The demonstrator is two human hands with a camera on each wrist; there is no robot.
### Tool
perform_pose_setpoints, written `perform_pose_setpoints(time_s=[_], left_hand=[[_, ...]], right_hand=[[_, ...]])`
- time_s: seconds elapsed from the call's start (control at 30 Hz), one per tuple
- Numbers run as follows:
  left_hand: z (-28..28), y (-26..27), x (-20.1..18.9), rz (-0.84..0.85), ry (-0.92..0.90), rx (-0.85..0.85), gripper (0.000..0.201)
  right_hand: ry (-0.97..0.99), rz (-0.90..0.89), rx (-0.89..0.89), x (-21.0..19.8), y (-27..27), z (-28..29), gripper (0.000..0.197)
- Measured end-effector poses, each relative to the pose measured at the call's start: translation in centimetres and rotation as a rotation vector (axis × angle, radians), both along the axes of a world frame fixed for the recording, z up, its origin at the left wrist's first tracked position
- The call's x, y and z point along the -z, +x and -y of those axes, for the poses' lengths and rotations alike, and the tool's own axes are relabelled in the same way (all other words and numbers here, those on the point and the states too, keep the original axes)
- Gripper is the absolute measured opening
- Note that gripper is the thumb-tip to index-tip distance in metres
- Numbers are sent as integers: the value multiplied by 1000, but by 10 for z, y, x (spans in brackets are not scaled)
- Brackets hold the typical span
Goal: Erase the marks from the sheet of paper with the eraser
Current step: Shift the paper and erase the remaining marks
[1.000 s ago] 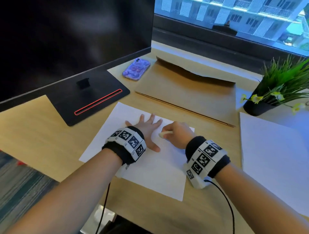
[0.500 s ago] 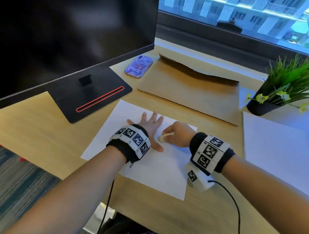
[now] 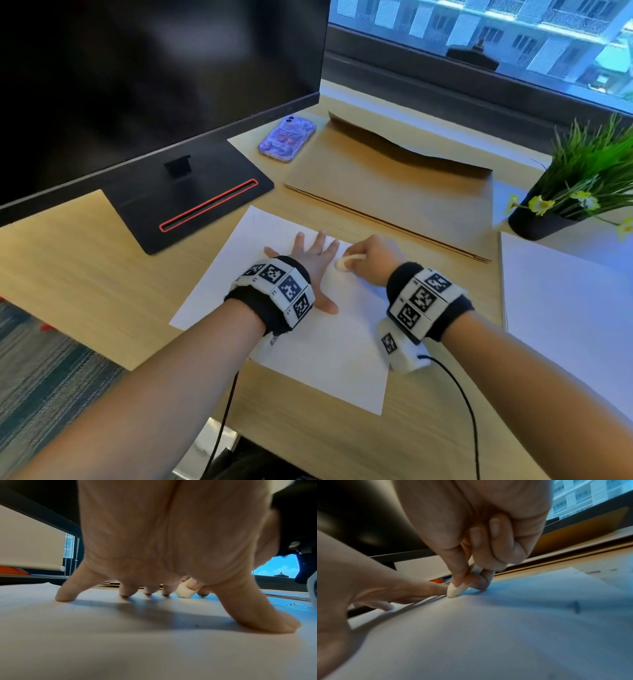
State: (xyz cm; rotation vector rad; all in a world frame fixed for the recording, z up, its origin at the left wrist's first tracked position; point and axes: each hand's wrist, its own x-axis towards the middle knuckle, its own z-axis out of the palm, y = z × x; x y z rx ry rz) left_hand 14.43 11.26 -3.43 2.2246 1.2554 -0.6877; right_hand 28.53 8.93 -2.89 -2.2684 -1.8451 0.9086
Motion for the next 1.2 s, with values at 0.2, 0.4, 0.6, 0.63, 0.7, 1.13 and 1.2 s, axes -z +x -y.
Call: perform_pose_setpoints(time_s=[0.2,0.4,0.6,0.63,0.7,1.13,1.2], left_hand=[[-1,0,-1,2,-13,2,120],[-1,-1,0,5,-5,11,119],[-1,-2,0,-1,-10,12,120],[-1,-2,0,-2,-13,13,120],[-1,-1,0,-6,-15,13,120],[-1,1,1,-13,-2,-3,121],[-1,1,1,-8,2,-7,120]], right_hand=[[-55,-11,-65,1,-1,17,19],[-8,27,3,-8,0,-3,26],[-83,63,-92,-13,-2,20,26],[-110,70,-143,-13,-2,26,25],[-95,66,-164,-13,0,23,24],[-32,24,-75,-4,5,17,24],[36,9,62,-2,5,1,24]])
